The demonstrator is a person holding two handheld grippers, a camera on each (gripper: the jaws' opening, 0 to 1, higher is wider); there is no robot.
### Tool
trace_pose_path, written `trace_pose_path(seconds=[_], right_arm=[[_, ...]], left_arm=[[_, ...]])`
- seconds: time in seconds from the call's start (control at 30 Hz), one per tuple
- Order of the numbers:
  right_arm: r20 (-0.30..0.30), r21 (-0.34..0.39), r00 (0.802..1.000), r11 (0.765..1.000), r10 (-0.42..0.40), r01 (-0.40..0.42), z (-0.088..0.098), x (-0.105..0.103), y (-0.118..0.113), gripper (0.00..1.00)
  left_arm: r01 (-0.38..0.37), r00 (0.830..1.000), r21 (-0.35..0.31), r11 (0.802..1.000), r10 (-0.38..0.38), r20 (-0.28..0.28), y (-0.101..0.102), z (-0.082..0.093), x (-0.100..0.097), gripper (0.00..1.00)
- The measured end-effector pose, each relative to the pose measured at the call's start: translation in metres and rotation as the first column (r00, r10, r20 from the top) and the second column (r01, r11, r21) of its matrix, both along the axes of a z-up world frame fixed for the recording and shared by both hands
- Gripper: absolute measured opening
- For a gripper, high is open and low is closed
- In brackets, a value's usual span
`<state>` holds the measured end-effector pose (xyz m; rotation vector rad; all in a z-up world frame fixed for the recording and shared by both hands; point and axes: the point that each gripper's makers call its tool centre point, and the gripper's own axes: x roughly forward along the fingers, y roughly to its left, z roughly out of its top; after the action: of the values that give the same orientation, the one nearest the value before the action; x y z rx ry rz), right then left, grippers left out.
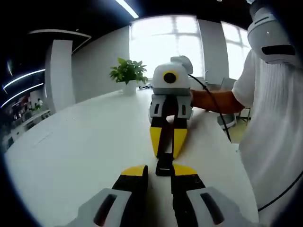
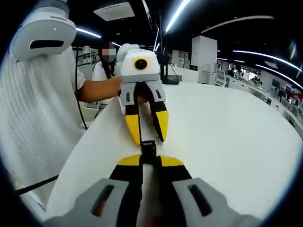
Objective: Snap the two parts of the plastic buckle together until the buckle closes and remains connected.
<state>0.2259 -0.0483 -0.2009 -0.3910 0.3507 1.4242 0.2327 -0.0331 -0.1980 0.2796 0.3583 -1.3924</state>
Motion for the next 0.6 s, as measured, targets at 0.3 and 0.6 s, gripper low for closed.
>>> trace_pose_path(seconds=[0.3, 0.6], right_arm=[[0.005, -0.002, 1.000, 1.000, -0.014, 0.014, 0.000, 0.009, -0.002, 0.11], [-0.002, -0.007, 1.000, 1.000, -0.027, 0.027, 0.001, 0.028, 0.001, 0.12]], left_arm=[[-0.206, 0.978, -0.040, 0.978, 0.207, 0.000, 0.020, 0.009, 0.029, 0.19], [-0.346, 0.938, -0.023, 0.938, 0.347, 0.022, 0.037, 0.011, 0.046, 0.21]])
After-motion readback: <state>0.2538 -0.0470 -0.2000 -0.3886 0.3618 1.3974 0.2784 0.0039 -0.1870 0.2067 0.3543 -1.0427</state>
